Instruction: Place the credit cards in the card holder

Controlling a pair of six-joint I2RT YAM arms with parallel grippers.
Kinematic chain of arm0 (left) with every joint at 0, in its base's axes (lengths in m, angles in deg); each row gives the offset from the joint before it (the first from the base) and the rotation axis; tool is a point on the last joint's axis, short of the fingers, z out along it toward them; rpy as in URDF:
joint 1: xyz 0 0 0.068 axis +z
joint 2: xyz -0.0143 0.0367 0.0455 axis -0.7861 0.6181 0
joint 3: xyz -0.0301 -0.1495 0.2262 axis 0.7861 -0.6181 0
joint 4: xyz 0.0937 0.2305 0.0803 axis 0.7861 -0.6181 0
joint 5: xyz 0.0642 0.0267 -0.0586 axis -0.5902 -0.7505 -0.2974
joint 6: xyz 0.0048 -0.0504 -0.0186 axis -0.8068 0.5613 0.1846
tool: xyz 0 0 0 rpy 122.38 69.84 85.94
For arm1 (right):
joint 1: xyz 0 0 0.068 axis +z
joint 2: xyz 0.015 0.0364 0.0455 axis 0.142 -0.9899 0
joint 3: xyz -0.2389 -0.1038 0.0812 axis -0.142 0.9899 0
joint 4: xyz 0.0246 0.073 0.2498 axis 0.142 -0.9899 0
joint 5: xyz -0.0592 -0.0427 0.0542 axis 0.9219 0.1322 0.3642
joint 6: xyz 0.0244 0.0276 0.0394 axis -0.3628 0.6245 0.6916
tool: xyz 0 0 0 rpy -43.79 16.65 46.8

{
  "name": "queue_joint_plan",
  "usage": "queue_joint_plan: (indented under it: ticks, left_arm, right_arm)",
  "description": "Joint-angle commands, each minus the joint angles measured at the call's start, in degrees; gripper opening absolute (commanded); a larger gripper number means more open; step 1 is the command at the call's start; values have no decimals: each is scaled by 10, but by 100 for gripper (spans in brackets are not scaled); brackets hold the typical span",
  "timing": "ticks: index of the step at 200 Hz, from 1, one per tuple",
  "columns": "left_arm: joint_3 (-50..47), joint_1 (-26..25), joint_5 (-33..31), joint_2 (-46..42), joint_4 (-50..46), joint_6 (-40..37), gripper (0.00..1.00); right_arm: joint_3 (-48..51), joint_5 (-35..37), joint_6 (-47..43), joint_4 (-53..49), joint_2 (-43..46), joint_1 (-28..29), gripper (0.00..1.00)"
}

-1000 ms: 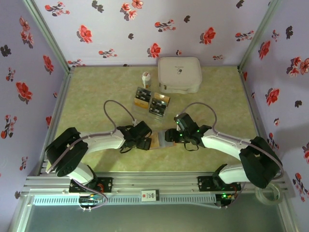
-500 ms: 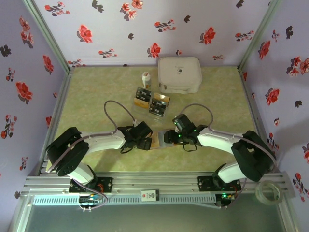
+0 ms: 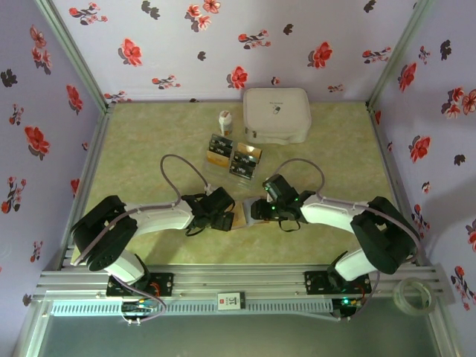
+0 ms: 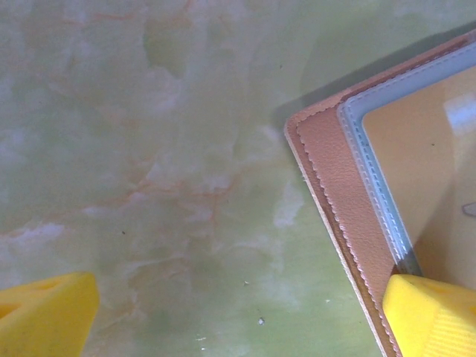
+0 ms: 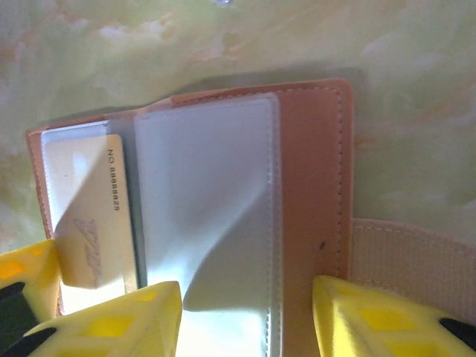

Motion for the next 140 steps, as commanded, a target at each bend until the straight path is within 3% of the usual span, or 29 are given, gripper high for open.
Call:
queue_joint_plan:
  ticks: [1, 78, 140]
  left_arm:
    - [-8, -6, -12, 13, 15, 10, 100]
    - [-10, -1, -25, -19, 3, 9, 100]
    - [-68, 74, -26, -134, -9, 29, 100]
  right_arm:
    - [-20, -39, 0, 8, -1, 18, 48]
    - [-49, -35, 12, -12, 35, 36, 51]
    - [-78, -35, 45, 54, -41, 71, 52]
